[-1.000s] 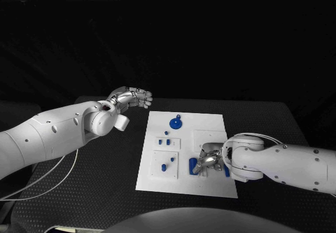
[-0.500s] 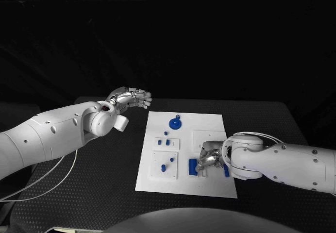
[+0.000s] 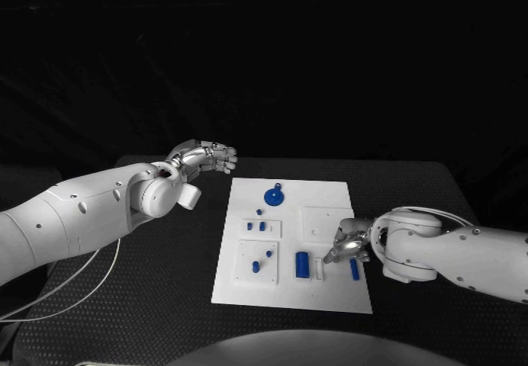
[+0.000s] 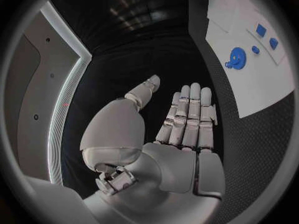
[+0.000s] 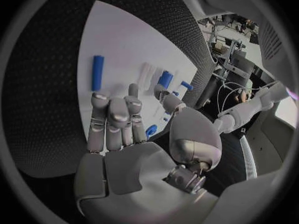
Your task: Assemble the parts on the task board
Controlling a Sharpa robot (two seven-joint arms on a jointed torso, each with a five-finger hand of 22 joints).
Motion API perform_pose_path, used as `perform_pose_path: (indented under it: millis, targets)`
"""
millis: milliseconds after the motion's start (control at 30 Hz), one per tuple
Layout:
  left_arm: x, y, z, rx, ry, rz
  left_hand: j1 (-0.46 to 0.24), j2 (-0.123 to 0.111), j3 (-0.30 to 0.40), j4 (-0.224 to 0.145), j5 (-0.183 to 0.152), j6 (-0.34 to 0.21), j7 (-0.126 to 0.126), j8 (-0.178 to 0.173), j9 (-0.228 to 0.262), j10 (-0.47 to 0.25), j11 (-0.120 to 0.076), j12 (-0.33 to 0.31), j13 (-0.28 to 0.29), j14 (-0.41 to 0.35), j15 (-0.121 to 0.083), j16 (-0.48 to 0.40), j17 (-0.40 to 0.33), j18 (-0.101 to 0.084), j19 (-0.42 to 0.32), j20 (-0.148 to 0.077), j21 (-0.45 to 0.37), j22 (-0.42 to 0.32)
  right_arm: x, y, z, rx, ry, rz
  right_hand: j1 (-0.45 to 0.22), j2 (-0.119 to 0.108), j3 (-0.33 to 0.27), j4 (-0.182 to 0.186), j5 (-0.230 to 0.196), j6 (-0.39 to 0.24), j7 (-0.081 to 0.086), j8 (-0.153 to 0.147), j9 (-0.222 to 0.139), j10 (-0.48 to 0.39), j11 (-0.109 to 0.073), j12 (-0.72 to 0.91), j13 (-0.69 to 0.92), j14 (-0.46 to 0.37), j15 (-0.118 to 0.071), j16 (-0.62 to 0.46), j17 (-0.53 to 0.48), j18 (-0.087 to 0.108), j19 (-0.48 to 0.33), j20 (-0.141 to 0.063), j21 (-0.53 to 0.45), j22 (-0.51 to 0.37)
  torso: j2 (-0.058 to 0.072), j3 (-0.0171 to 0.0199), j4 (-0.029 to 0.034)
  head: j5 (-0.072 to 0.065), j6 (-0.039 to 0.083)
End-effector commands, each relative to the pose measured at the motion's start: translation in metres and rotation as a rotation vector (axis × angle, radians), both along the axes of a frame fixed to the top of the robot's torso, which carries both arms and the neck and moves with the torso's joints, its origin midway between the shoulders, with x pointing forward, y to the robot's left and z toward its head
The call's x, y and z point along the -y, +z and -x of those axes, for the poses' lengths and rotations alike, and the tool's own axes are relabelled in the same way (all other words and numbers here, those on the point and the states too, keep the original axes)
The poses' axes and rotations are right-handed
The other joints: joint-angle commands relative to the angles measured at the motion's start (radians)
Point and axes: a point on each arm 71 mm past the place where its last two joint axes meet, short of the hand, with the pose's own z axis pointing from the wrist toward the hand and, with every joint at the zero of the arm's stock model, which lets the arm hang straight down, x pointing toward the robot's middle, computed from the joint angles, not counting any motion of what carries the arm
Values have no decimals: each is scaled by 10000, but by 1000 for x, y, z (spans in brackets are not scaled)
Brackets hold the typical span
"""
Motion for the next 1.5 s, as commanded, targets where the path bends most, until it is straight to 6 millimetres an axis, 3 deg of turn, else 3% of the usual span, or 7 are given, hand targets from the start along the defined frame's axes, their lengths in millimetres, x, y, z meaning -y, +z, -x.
perform_pose_path:
  millis: [33, 200, 333, 533, 800, 1000, 1500]
  targets:
    - [0, 1, 0, 15, -63, 96, -85, 10, 5, 46, 11, -29, -25, 59, -9, 80, 9, 12, -10, 73, -2, -62, 16, 105, 75, 26, -63, 9, 9, 10, -4, -128, -273, -365, 81, -28, 15, 59, 20, -131, 38, -24, 47, 69, 35, 59, 19, 52, 18, 48, -1, 285, 44, -24, 16, -8, -3, 5, -24, -60, 37]
    - [2, 1, 0, 11, -114, 117, -88, 0, 2, 50, 9, -25, -27, 63, -9, 85, 8, 15, -11, 75, -2, -66, 22, 105, 75, 26, -65, 12, 27, 15, -1, -658, -482, 213, 196, -14, 21, 117, 20, -354, 104, -23, 213, 72, 103, 106, 86, 53, 84, 80, -4, 285, 47, -36, 23, -7, -2, 30, -55, -163, 145]
    - [2, 1, 1, 2, -122, 117, -87, -5, 2, 50, 8, -23, -28, 65, -9, 86, 7, 15, -12, 77, -2, -68, 26, 106, 75, 26, -66, 14, 37, 15, 0, -713, -664, 448, 161, 153, -40, 109, 20, -452, 126, -1, 338, 16, 125, 129, 145, 37, 104, 99, -3, 285, 2, -31, 21, 6, -1, 51, -63, -299, 174]
    - [3, 1, 1, -5, -156, 126, -87, -8, 1, 52, 7, -22, -29, 67, -10, 88, 7, 16, -13, 78, -2, -70, 29, 106, 76, 26, -68, 17, 47, 12, -3, -459, -669, 991, 275, 278, 24, 15, 20, -247, 43, 200, 572, -4, 51, 154, 202, 23, 64, 125, -4, 285, -35, -26, 35, 28, -4, 42, -81, -382, 248]
    - [2, 0, 1, -10, -124, 106, -85, -11, 3, 57, 6, -21, -30, 70, -10, 89, 6, 16, -16, 79, -2, -76, 36, 107, 77, 26, -70, 21, 44, -5, 6, -580, -444, 1261, 230, 255, 43, 27, 20, -250, 28, 221, 642, -18, 34, 133, 206, 9, 50, 120, -15, 285, -58, -8, 32, 32, 9, 29, -41, -432, 202]
    - [2, 0, 1, -2, -124, 110, -85, -15, 3, 60, 5, -20, -31, 73, -11, 90, 5, 16, -18, 80, -2, -80, 41, 108, 78, 26, -72, 24, 44, -7, 6, -514, -307, 1448, 146, 244, 42, 69, 20, -252, 22, 224, 681, -30, 28, 100, 196, -3, 47, 112, -28, 285, -74, 10, 28, 34, 3, 7, -46, -463, 168]
    - [0, 1, 1, -7, -132, 118, -84, -15, 4, 71, 4, -20, -31, 77, -14, 93, 5, 16, -23, 82, -2, -90, 55, 109, 80, 26, -78, 32, 34, -28, 13, -449, 145, 1815, 109, 232, 39, 73, 21, -239, 13, 224, 696, -26, 20, 85, 191, -7, 45, 109, -36, 285, -82, 17, 30, 37, 6, 19, -44, -438, 87]
